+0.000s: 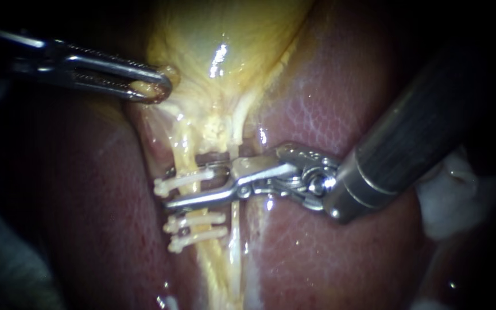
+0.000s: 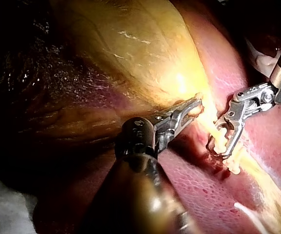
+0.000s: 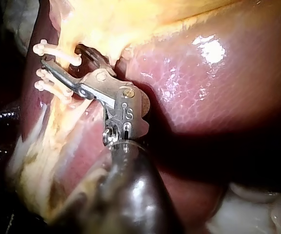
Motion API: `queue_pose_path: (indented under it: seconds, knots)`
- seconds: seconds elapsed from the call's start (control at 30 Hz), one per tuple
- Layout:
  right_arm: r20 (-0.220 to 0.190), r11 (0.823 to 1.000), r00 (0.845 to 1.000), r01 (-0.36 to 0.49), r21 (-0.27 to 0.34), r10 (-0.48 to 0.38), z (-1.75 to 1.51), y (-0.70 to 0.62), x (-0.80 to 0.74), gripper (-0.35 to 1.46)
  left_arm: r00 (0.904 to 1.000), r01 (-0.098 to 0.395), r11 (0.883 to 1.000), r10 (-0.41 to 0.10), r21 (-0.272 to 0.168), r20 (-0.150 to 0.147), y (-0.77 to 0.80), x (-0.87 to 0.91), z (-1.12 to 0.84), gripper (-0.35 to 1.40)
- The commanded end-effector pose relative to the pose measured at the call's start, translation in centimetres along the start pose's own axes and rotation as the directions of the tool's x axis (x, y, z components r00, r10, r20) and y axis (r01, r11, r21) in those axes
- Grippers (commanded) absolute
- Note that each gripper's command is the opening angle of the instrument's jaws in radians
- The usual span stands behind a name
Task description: Going back third clip left tube
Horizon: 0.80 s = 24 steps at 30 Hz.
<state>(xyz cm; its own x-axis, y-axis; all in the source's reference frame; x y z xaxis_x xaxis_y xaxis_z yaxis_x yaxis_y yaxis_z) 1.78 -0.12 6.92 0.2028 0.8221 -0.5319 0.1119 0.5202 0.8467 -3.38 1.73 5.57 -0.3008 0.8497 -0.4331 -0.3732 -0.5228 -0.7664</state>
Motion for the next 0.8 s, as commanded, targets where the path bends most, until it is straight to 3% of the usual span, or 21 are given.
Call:
queue_pose_path:
  seconds: [0.03, 0.17, 0.3, 0.57, 0.73, 0.8]
  knots:
    - [0.005, 1.0, 1.0, 0.013, -0.006, -0.013, -0.04, -0.02, 0.02, 0.48, 1.0, -0.001, 1.0, 0.001, -0.001, 0.0, 0.0, 0.0, -0.01, -0.35]
    - [0.049, 0.991, 0.991, 0.127, -0.049, -0.125, -0.2, -0.14, 0.04, 0.5, 1.0, -0.001, 1.0, 0.001, -0.001, 0.0, 0.0, 0.0, -0.02, -0.35]
    - [0.078, 0.965, 0.966, 0.251, -0.074, -0.246, -0.49, -0.36, 0.16, 0.5, 1.0, -0.001, 1.0, 0.001, -0.002, 0.0, 0.0, 0.0, -0.02, -0.35]
    - [0.11, 0.885, 0.889, 0.455, -0.104, -0.444, -1.15, -0.8, 0.4, 0.5, 1.0, -0.001, 1.0, 0.001, -0.002, 0.0, -0.01, 0.0, -0.02, -0.35]
    - [0.218, 0.84, 0.84, 0.529, -0.119, -0.497, -1.41, -0.97, 0.45, 0.5, 1.0, -0.001, 1.0, 0.001, -0.002, 0.0, -0.02, 0.0, -0.02, -0.35]
    - [0.247, 0.83, 0.826, 0.545, -0.122, -0.506, -1.46, -0.99, 0.46, 0.5, 1.0, -0.001, 1.0, 0.001, -0.002, 0.0, -0.02, 0.0, -0.02, -0.35]
